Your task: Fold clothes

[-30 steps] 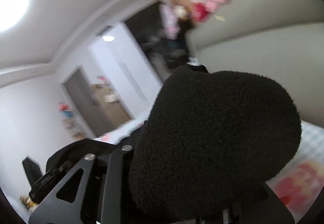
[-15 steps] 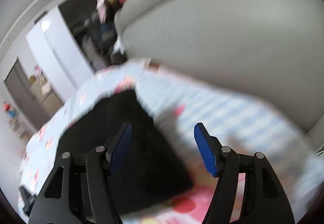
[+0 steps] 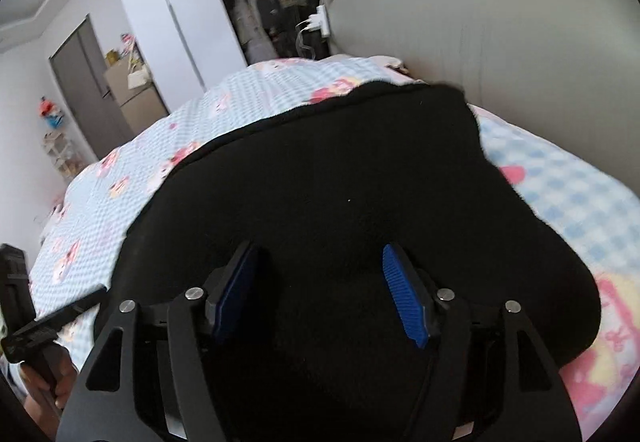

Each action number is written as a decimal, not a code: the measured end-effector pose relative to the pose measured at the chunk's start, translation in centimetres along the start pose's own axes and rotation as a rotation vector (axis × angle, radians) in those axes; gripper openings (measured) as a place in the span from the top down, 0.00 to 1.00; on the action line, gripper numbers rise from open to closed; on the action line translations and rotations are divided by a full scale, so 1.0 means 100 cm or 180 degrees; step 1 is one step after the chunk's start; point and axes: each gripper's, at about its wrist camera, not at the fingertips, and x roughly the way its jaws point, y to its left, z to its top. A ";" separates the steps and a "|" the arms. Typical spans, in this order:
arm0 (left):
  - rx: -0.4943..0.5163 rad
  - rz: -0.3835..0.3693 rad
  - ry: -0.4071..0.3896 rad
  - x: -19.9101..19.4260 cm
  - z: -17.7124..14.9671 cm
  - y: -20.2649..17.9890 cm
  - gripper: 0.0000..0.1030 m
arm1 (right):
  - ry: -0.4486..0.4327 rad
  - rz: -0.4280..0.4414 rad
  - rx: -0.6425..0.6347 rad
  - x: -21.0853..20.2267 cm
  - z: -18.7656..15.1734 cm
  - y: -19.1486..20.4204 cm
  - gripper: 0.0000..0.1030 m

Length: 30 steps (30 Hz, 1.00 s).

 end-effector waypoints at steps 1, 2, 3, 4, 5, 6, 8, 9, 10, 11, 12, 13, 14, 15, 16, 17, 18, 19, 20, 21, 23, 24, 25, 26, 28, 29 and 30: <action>-0.0104 -0.0059 -0.0003 0.007 -0.001 0.005 0.31 | 0.0006 0.0013 0.0049 0.002 -0.003 -0.004 0.32; -0.0199 -0.0118 -0.0001 0.010 -0.002 0.011 0.30 | 0.0020 0.0030 0.0082 0.000 -0.003 -0.007 0.31; -0.0276 -0.0164 -0.0006 0.012 -0.004 0.015 0.30 | 0.0025 0.0038 0.0082 0.002 0.000 -0.009 0.30; -0.0341 -0.0203 -0.0011 0.014 -0.006 0.018 0.30 | 0.0025 0.0041 0.0068 0.006 0.004 -0.010 0.29; -0.0330 -0.0194 -0.0012 0.014 -0.011 0.018 0.30 | 0.0023 0.0037 0.0052 0.016 0.007 -0.011 0.29; -0.0319 -0.0187 -0.0012 0.015 -0.015 0.018 0.29 | 0.0019 0.0030 0.0034 0.028 0.007 -0.012 0.28; -0.0311 -0.0192 0.0008 0.012 -0.018 0.019 0.29 | 0.0018 0.0017 0.0043 0.044 0.016 -0.011 0.27; -0.0316 -0.0205 0.0027 0.009 -0.018 0.019 0.29 | 0.0024 0.0003 0.0058 0.050 0.018 -0.012 0.26; -0.0317 -0.0214 0.0043 0.005 -0.018 0.019 0.29 | 0.0035 -0.0014 0.0077 0.056 0.018 -0.013 0.26; -0.0284 -0.0194 0.0045 -0.003 -0.017 0.018 0.30 | 0.0056 -0.0051 0.0089 0.055 0.020 -0.012 0.26; -0.0214 -0.0141 0.0013 -0.016 -0.016 0.015 0.31 | 0.0087 -0.0120 0.0086 0.049 0.022 -0.007 0.26; -0.0093 -0.0034 -0.0080 -0.033 -0.015 0.011 0.31 | 0.0093 -0.0195 0.0059 0.041 0.024 0.000 0.26; 0.0021 0.0070 -0.0173 -0.051 -0.013 0.008 0.31 | 0.0080 -0.0266 0.0019 0.035 0.028 0.008 0.26; 0.0087 0.0151 -0.0260 -0.068 -0.011 0.007 0.31 | 0.0058 -0.0305 -0.0037 0.028 0.031 0.019 0.25; 0.0145 0.0239 -0.0342 -0.084 -0.009 0.007 0.31 | 0.0029 -0.0323 -0.0105 0.021 0.034 0.031 0.22; 0.0151 0.0368 -0.0396 -0.103 -0.006 0.012 0.29 | -0.0004 -0.0342 -0.0178 0.015 0.035 0.046 0.18; 0.0154 0.0496 -0.0446 -0.121 -0.002 0.016 0.29 | -0.0040 -0.0362 -0.0255 0.008 0.036 0.063 0.10; 0.0142 0.0612 -0.0480 -0.135 0.001 0.021 0.28 | -0.0077 -0.0382 -0.0333 0.001 0.036 0.080 0.05; 0.0148 0.0730 -0.0515 -0.151 0.002 0.028 0.28 | -0.0113 -0.0402 -0.0410 -0.005 0.036 0.097 0.05; 0.0156 0.0850 -0.0549 -0.168 0.003 0.034 0.27 | -0.0149 -0.0422 -0.0487 -0.012 0.037 0.114 0.04; 0.0189 0.1100 -0.0602 -0.202 -0.003 0.047 0.25 | -0.0196 -0.0341 -0.0579 -0.017 0.032 0.152 0.01; 0.0179 0.1217 -0.0626 -0.216 -0.007 0.056 0.25 | -0.0190 -0.0286 -0.0594 -0.018 0.027 0.168 0.01; 0.0149 0.1318 -0.0631 -0.230 -0.012 0.067 0.25 | -0.0166 -0.0233 -0.0594 -0.017 0.021 0.182 0.01; 0.0100 0.1390 -0.0644 -0.246 -0.021 0.083 0.25 | -0.0126 -0.0171 -0.0591 -0.016 0.014 0.198 0.01; 0.0014 0.1521 -0.0670 -0.268 -0.031 0.109 0.25 | 0.0008 -0.0018 -0.0609 -0.009 -0.006 0.230 0.01; -0.0024 0.1597 -0.0679 -0.278 -0.033 0.120 0.25 | 0.0070 0.0041 -0.0650 -0.007 -0.016 0.246 0.01; -0.0056 0.1688 -0.0675 -0.287 -0.034 0.132 0.25 | 0.0128 0.0087 -0.0711 -0.005 -0.026 0.262 0.01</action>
